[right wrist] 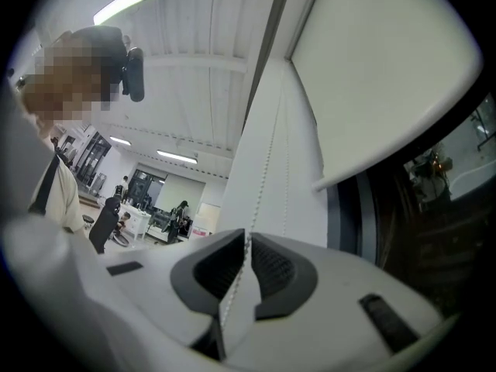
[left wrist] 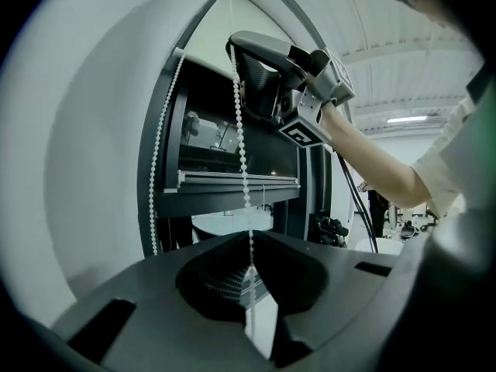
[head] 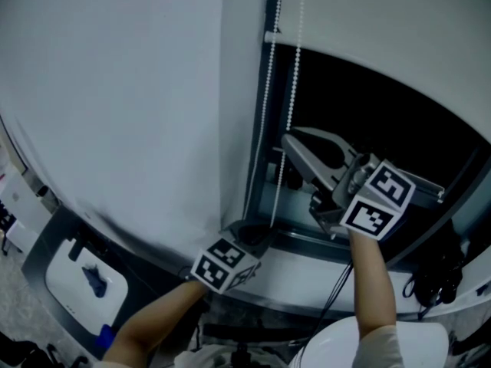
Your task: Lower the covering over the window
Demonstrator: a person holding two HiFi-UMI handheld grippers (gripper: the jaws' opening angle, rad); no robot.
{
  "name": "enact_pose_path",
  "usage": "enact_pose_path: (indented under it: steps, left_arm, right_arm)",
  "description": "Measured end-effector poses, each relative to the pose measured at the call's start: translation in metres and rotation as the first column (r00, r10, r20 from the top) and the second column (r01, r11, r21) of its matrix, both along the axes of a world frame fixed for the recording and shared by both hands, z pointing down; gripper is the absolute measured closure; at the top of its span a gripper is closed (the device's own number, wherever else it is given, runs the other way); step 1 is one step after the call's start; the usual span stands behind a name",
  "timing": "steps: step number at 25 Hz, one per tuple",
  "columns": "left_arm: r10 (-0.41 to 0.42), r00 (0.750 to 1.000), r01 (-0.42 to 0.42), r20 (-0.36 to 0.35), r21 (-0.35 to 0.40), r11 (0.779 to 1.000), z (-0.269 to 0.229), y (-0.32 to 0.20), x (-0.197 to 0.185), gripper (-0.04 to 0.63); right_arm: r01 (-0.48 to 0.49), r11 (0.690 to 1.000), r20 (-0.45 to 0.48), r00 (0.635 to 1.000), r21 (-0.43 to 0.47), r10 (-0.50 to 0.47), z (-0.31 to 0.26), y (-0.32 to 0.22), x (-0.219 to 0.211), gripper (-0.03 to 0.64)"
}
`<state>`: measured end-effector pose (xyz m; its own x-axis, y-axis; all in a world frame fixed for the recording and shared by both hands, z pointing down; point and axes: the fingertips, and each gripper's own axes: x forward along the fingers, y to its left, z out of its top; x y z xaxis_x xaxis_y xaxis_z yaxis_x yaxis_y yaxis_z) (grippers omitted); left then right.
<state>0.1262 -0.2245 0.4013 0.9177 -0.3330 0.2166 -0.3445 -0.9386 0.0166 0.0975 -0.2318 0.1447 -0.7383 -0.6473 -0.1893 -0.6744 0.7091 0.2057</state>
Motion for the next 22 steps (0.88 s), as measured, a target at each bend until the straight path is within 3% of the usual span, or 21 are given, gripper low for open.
enact_pose_path:
  steps: [6,11,22]
  left_arm:
    - [0.025,1.0,-0.025,0.007,0.023,0.999,-0.0035,0.0056,0.0019,0.56]
    - [0.02,1.0,-0.02,-0.002,0.033,0.999,-0.0052,0.0047,0.0015,0.56]
    - [0.003,1.0,-0.002,-0.009,0.018,1.0,-0.0031,0.0004,-0.0028,0.56]
  right_arm:
    - [-0.023,1.0,-0.046,0.999,0.007,0.024,0.0014,-0.0026,-0.0034,0.591]
    - [-0.029,0.999,-0.017,0.999,-0.036,0.028,0.0017,-0.0095,-0.0009,0.592]
    - [-0.014,0.999,0.003,1.0,-0.036,0.015,-0.001,-0.0096,-0.0013,0.56]
